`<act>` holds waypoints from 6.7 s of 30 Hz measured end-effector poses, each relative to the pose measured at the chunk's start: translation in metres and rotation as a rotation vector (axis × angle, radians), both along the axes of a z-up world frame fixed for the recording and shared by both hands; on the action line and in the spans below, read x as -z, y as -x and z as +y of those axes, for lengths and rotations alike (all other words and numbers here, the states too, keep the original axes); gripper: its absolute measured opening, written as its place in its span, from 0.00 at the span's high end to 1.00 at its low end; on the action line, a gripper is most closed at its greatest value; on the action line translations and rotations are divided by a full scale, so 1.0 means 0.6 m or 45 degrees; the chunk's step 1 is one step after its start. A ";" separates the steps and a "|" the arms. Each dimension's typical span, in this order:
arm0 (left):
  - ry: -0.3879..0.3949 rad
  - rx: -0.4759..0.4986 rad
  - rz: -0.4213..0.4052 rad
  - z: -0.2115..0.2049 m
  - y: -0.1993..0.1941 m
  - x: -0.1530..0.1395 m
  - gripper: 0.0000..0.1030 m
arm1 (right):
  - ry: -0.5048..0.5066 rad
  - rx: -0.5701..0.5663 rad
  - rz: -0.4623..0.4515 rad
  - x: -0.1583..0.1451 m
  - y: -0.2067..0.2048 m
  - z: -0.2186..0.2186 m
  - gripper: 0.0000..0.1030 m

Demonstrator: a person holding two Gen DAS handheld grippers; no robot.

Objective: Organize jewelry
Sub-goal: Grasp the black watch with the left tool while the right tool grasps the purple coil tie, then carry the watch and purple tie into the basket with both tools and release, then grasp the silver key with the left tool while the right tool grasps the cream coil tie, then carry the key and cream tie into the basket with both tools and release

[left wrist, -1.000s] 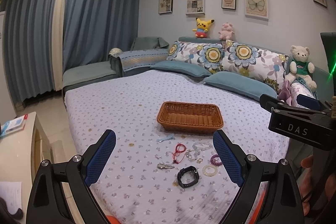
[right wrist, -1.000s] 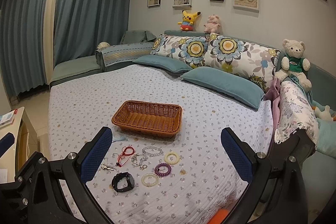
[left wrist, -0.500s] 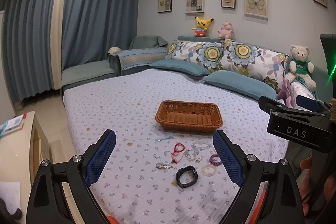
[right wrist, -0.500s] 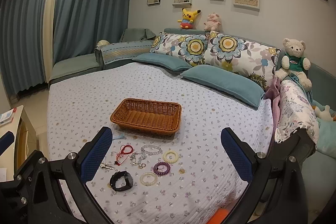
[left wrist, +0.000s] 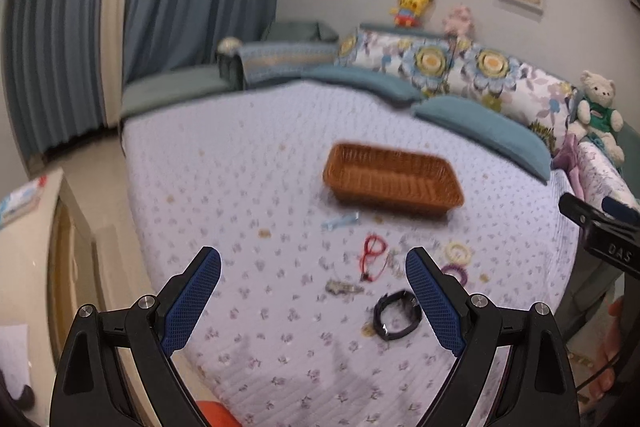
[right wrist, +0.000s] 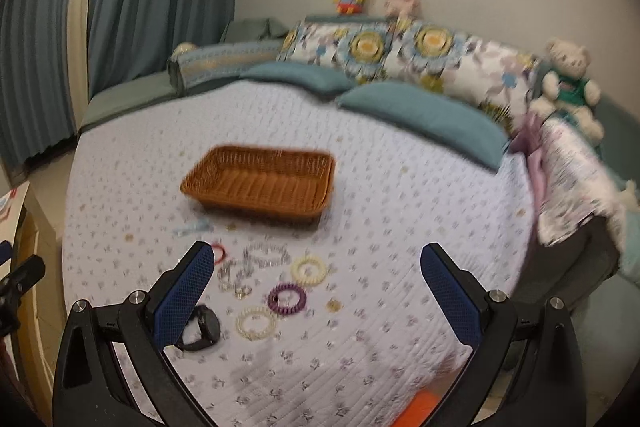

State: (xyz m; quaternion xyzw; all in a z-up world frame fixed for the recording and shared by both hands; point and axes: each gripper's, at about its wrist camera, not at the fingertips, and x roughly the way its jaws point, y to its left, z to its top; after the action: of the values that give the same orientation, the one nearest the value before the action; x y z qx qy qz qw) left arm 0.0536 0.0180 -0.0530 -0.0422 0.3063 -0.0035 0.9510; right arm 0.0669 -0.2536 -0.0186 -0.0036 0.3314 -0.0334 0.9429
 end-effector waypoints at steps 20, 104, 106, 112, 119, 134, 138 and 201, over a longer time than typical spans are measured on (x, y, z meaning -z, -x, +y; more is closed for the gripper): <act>0.147 0.234 0.482 -0.064 -0.149 0.251 0.32 | -0.179 -0.096 0.433 0.289 -0.142 -0.044 0.54; 0.153 0.364 0.250 -0.156 -0.550 0.105 0.67 | -0.218 -0.216 0.345 0.195 -0.455 -0.028 0.62; 0.156 0.380 0.208 -0.147 -0.509 0.081 0.66 | -0.222 -0.223 0.309 0.171 -0.421 -0.034 0.59; 0.143 0.397 0.084 -0.118 -0.393 0.022 0.55 | -0.191 -0.233 0.239 0.131 -0.330 -0.038 0.55; 0.177 0.379 0.009 -0.069 -0.277 -0.008 0.55 | -0.210 -0.235 0.169 0.108 -0.249 -0.057 0.55; 0.231 0.333 0.298 0.003 -0.211 0.167 0.55 | -0.237 -0.118 0.266 0.215 -0.213 -0.102 0.39; 0.253 0.352 0.397 -0.007 -0.229 0.228 0.55 | -0.290 -0.078 0.356 0.270 -0.232 -0.112 0.39; 0.176 0.608 0.151 -0.160 -0.441 0.105 0.78 | -0.245 -0.256 0.193 0.149 -0.427 -0.028 0.86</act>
State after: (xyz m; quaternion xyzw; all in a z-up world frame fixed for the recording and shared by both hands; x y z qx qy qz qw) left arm 0.3180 -0.0783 -0.1162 -0.0340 0.3618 -0.2464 0.8985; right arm 0.3229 -0.2704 -0.1082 0.0512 0.4011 0.0937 0.9098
